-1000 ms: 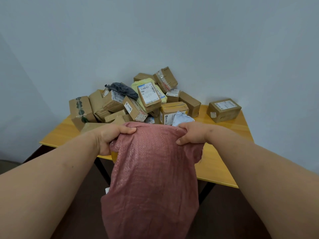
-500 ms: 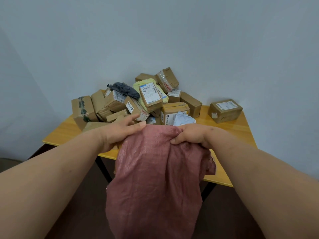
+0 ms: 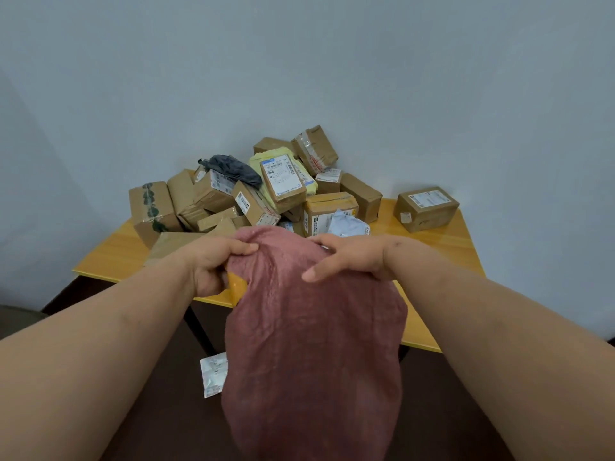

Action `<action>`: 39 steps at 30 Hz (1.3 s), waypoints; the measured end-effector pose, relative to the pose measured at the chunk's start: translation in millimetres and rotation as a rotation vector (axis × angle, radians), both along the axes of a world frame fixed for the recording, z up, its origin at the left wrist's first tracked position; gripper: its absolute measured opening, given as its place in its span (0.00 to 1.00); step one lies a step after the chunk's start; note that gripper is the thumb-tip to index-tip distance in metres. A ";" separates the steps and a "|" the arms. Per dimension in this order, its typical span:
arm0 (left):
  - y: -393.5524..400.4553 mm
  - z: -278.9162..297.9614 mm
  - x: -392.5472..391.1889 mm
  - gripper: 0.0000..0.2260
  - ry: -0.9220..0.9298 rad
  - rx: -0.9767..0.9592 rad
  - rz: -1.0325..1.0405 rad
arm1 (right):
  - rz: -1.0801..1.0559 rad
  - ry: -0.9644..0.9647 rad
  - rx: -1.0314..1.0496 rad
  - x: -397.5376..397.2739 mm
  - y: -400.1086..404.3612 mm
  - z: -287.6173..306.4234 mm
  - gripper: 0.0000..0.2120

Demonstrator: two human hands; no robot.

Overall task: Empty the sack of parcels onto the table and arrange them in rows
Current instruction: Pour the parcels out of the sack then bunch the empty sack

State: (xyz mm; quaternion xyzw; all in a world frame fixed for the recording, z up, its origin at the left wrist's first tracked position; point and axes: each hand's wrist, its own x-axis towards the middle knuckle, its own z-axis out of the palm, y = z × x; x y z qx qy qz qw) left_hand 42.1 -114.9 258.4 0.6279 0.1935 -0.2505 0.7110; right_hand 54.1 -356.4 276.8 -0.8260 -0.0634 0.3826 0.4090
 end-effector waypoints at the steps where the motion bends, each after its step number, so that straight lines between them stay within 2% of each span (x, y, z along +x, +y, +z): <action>1: -0.9 2.1 -0.3 0.12 0.010 -0.057 0.014 | 0.058 0.007 -0.020 -1.3 1.6 -1.3 0.48; 3: -3.0 6.4 -3.0 0.10 0.015 -0.148 0.024 | 0.133 -0.050 -0.076 -4.4 4.6 -7.1 0.52; 4: -4.0 7.6 -4.4 0.11 0.017 -0.186 0.022 | 0.133 -0.051 -0.060 -4.5 4.1 -9.3 0.46; 5: -4.9 6.6 -4.7 0.12 0.021 -0.211 0.012 | 0.106 -0.023 -0.017 -5.3 3.2 -9.0 0.34; 7: -6.9 1.9 -3.3 0.16 0.021 -0.168 -0.016 | 0.049 0.037 0.041 -6.6 -1.0 -7.1 0.17; 10: -6.0 1.4 -2.1 0.25 -0.057 0.079 -0.068 | -0.019 0.025 0.013 -4.4 -8.6 -9.1 0.10; 11: -3.3 4.3 -3.8 0.32 -0.090 0.119 -0.093 | -0.053 0.037 0.012 -3.8 -10.1 -9.1 0.10; 13: 3.4 12.5 -8.4 0.44 -0.126 0.073 -0.230 | -0.127 0.080 0.013 -0.6 -13.9 -9.6 0.17; 15: 7.3 16.3 -13.5 0.47 -0.152 0.071 -0.425 | -0.164 0.145 0.047 2.7 -17.1 -11.0 0.20; 17: 2.2 13.9 -15.1 0.42 -0.180 0.159 -0.487 | -0.158 0.212 0.087 3.9 -16.7 -13.6 0.24; 19: -7.4 8.3 -13.5 0.28 -0.187 0.214 -0.379 | -0.136 0.187 0.046 3.4 -15.0 -13.7 0.25; 20: -10.8 4.8 -11.4 0.24 -0.174 0.218 -0.315 | -0.114 0.132 -0.009 1.9 -14.0 -11.0 0.24; 22: -13.0 -2.2 -7.1 0.21 -0.129 0.211 -0.222 | -0.082 0.020 -0.121 -1.3 -12.0 -2.8 0.21; 25: -11.7 -4.8 -0.7 0.19 -0.041 0.224 -0.102 | -0.001 -0.245 -0.337 -2.0 -6.9 6.4 0.28; 27: -12.1 -2.8 2.1 0.16 0.022 0.221 -0.027 | 0.001 -0.368 -0.344 1.2 -1.3 8.4 0.34; 30: -13.0 1.1 5.9 0.13 0.098 0.184 0.029 | 0.075 -0.128 -0.163 6.8 7.5 8.1 0.45; 32: -14.2 5.2 6.4 0.12 0.125 0.175 0.006 | 0.150 -0.076 -0.172 7.4 11.4 3.3 0.48; 33: -14.9 6.7 5.6 0.12 0.139 0.181 -0.010 | 0.154 -0.092 -0.189 7.7 12.2 -0.8 0.47; 34: -15.7 8.5 4.2 0.13 0.143 0.189 -0.023 | 0.146 -0.103 -0.191 8.8 12.0 -4.4 0.40; 36: -15.4 6.0 4.2 0.20 0.099 0.215 -0.038 | 0.109 -0.098 -0.142 11.1 9.1 -11.5 0.23; 37: -13.7 0.8 6.8 0.27 0.033 0.249 -0.047 | 0.075 -0.093 -0.118 12.3 6.0 -14.4 0.18; 39: -9.7 -5.7 9.4 0.44 -0.167 0.376 -0.113 | -0.020 -0.102 -0.107 14.6 -1.2 -18.4 0.16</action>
